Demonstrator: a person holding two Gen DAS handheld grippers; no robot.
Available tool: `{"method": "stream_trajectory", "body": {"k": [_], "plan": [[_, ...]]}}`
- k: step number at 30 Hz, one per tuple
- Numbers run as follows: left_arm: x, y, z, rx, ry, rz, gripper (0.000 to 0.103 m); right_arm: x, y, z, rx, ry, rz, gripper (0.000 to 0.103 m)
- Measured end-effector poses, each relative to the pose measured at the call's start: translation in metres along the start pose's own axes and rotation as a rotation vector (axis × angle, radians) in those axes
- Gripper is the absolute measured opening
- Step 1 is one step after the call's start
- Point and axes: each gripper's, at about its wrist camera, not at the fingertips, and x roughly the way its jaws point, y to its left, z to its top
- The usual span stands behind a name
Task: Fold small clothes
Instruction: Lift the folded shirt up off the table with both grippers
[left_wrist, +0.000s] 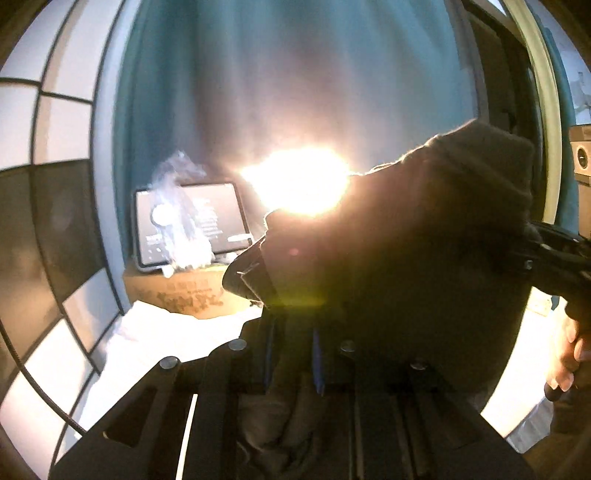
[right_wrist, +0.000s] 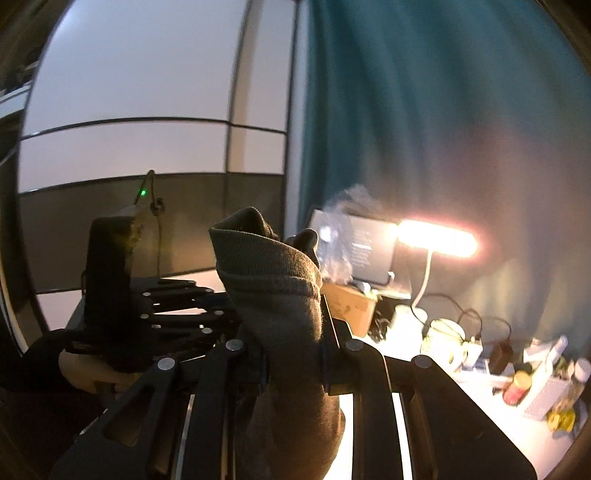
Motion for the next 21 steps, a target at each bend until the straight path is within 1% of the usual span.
{"method": "stream_trajectory", "body": {"k": [8, 10, 14, 21], "plan": [[0.052, 0.006, -0.006, -0.001, 0.087, -0.051, 0.015, 0.035, -0.045, -0.021, 0.093, 0.06, -0.04, 0.022], [0.064, 0.005, -0.009, 0.012, 0.114, -0.051, 0.015, 0.047, -0.054, -0.027, 0.105, 0.085, -0.046, 0.022], [0.089, 0.009, -0.019, 0.007, 0.167, -0.071, 0.015, 0.064, -0.069, -0.042, 0.128, 0.127, -0.054, 0.022], [0.12, 0.019, -0.028, -0.014, 0.224, -0.089, 0.015, 0.099, -0.095, -0.059, 0.166, 0.184, -0.059, 0.022]]}}
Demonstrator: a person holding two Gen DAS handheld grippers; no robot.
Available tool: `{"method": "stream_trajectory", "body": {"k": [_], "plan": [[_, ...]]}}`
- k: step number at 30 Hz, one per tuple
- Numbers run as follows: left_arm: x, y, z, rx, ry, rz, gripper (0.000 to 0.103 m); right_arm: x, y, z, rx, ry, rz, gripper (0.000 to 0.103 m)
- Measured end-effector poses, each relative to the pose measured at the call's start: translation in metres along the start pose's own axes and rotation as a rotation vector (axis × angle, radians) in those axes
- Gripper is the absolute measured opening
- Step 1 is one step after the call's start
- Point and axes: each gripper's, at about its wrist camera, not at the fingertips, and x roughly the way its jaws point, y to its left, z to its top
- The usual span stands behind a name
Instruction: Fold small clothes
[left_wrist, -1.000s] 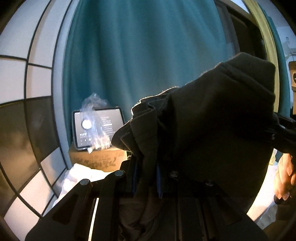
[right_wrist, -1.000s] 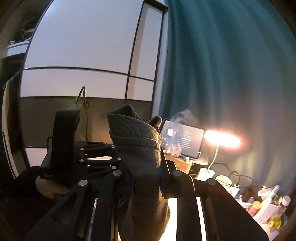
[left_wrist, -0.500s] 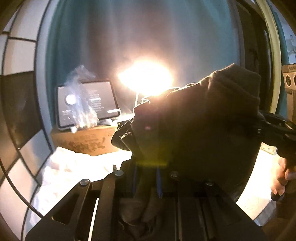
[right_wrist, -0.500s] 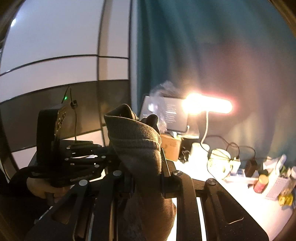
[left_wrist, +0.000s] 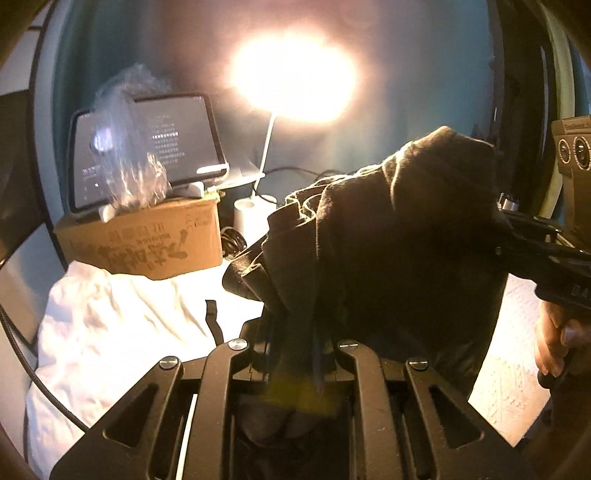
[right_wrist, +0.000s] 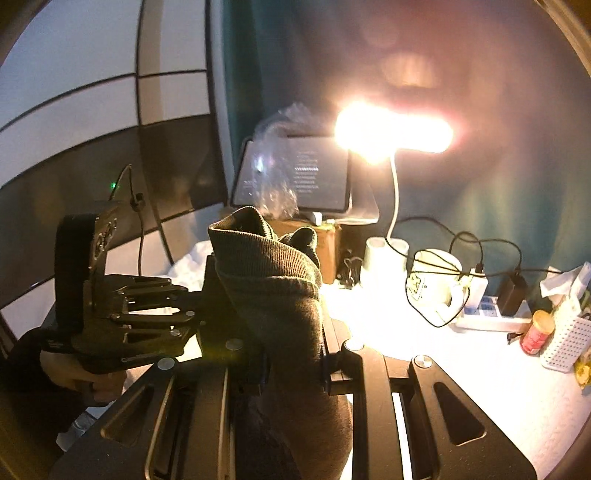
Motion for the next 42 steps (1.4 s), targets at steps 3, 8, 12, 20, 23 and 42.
{"method": "stream_trajectory", "body": {"k": [3, 8, 12, 20, 23, 42], "plan": [[0.011, 0.004, 0.001, -0.004, 0.016, -0.007, 0.015, 0.017, -0.012, -0.001, 0.016, 0.022, 0.0, 0.022], [0.031, 0.01, 0.002, -0.012, 0.054, -0.015, 0.015, 0.043, -0.03, -0.005, 0.048, 0.056, 0.003, 0.022], [0.052, 0.014, 0.001, -0.009, 0.089, -0.023, 0.015, 0.067, -0.045, -0.011, 0.072, 0.092, 0.001, 0.022], [0.093, 0.028, -0.002, -0.026, 0.164, -0.005, 0.015, 0.11, -0.073, -0.024, 0.129, 0.162, -0.001, 0.022], [0.101, 0.032, -0.007, -0.04, 0.201, 0.002, 0.015, 0.126, -0.083, -0.029, 0.148, 0.187, -0.001, 0.022], [0.146, 0.061, -0.014, -0.14, 0.335, 0.034, 0.021, 0.158, -0.177, -0.09, 0.462, 0.286, -0.06, 0.045]]}}
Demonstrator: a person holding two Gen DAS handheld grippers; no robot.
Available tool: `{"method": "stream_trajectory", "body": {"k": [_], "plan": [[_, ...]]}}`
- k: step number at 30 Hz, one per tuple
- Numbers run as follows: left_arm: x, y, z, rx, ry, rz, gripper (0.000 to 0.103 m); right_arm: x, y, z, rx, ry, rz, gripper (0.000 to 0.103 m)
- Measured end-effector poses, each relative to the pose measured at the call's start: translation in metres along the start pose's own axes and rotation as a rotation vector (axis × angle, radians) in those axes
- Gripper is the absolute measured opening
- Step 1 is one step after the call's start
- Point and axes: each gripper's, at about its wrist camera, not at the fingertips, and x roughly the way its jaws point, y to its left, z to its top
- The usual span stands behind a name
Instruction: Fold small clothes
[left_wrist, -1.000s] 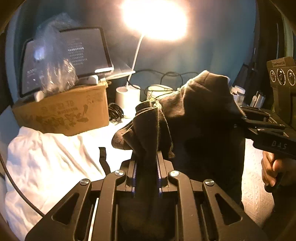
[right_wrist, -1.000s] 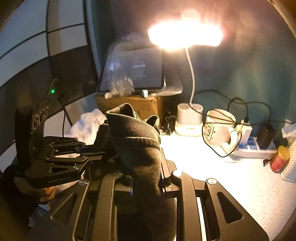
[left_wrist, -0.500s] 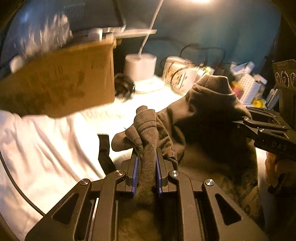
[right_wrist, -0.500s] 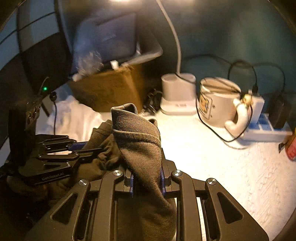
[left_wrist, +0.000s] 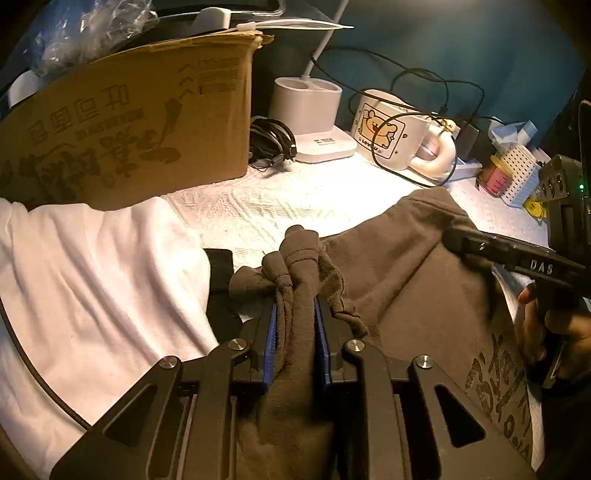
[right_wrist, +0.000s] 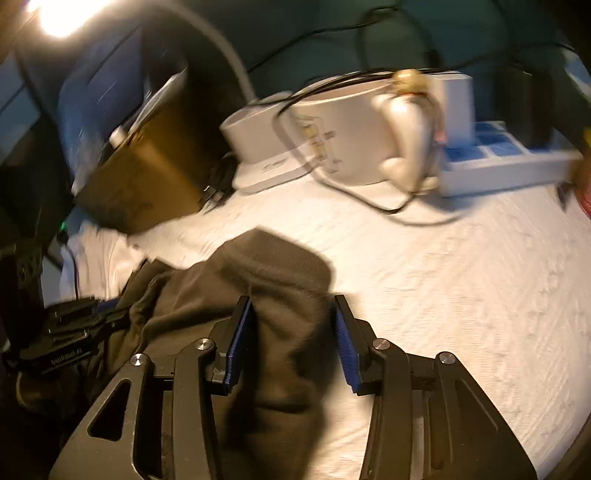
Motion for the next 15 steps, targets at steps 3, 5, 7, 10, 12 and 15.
{"method": "stream_trajectory", "body": {"k": [3, 5, 7, 10, 12, 15], "plan": [[-0.001, 0.001, 0.0, 0.003, 0.001, 0.009, 0.021, -0.009, -0.017, 0.003, 0.048, -0.028, -0.058, 0.045], [-0.001, -0.002, 0.002, 0.015, -0.001, 0.022, 0.021, -0.013, -0.025, 0.002, 0.069, -0.028, -0.055, 0.045], [-0.002, -0.003, 0.004, 0.013, -0.006, 0.031, 0.021, -0.016, -0.025, 0.0, 0.065, -0.033, -0.06, 0.045], [-0.016, -0.001, 0.01, -0.014, -0.043, 0.041, 0.021, -0.02, -0.019, -0.002, 0.053, -0.038, -0.103, 0.045], [-0.031, -0.001, 0.014, -0.023, -0.086, 0.032, 0.021, -0.022, -0.014, -0.004, 0.049, -0.041, -0.119, 0.045], [-0.038, -0.007, 0.016, -0.008, -0.084, -0.029, 0.034, -0.028, -0.009, -0.007, 0.042, -0.048, -0.137, 0.045]]}}
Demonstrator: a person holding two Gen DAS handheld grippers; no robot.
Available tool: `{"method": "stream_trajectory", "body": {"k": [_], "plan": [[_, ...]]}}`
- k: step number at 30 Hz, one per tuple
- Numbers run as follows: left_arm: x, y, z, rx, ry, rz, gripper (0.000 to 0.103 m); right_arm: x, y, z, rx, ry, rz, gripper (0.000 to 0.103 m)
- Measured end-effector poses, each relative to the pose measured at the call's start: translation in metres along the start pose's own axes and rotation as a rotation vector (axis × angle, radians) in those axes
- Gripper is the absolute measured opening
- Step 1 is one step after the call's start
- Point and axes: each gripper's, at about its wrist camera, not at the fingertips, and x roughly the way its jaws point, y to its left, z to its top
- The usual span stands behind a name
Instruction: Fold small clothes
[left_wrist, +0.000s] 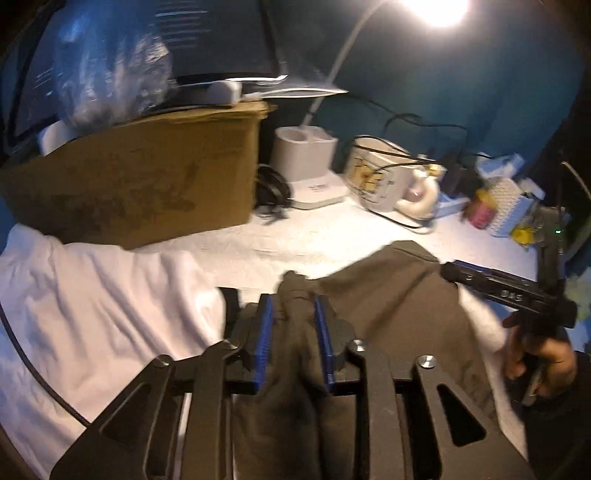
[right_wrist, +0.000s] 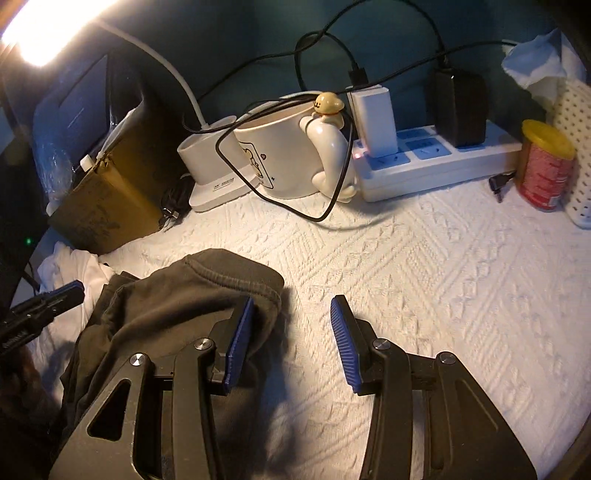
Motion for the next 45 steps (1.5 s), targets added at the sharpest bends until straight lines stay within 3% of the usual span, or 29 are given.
{"method": "stream_trajectory", "body": {"k": [1, 2, 6, 8, 11, 19, 26, 31, 45], "plan": [[0.002, -0.003, -0.001, 0.013, 0.013, -0.008, 0.052, -0.002, 0.001, -0.001, -0.004, -0.002, -0.004, 0.045], [0.005, -0.007, -0.003, 0.028, 0.026, -0.012, 0.062, -0.004, 0.002, -0.002, -0.008, -0.002, -0.007, 0.045], [0.019, -0.027, -0.016, 0.113, 0.084, -0.016, 0.063, -0.013, 0.007, -0.011, -0.021, 0.007, -0.014, 0.045], [0.027, -0.04, -0.023, 0.226, 0.114, 0.083, 0.063, -0.016, 0.01, -0.016, -0.025, 0.01, -0.016, 0.045], [0.035, -0.037, -0.028, 0.289, 0.128, 0.185, 0.063, -0.02, 0.014, -0.027, -0.035, 0.019, -0.013, 0.045], [0.012, -0.007, -0.028, 0.25, 0.082, 0.229, 0.065, -0.032, 0.02, -0.052, -0.04, 0.036, -0.02, 0.045], [-0.01, 0.008, -0.034, 0.207, 0.028, 0.378, 0.065, -0.039, 0.019, -0.076, -0.04, 0.052, -0.026, 0.045], [-0.036, 0.013, -0.041, 0.145, 0.003, 0.324, 0.064, -0.05, 0.019, -0.091, -0.05, 0.05, -0.018, 0.045], [-0.063, -0.037, -0.081, 0.101, 0.026, 0.259, 0.065, -0.091, 0.017, -0.123, -0.069, 0.032, 0.007, 0.045]]}}
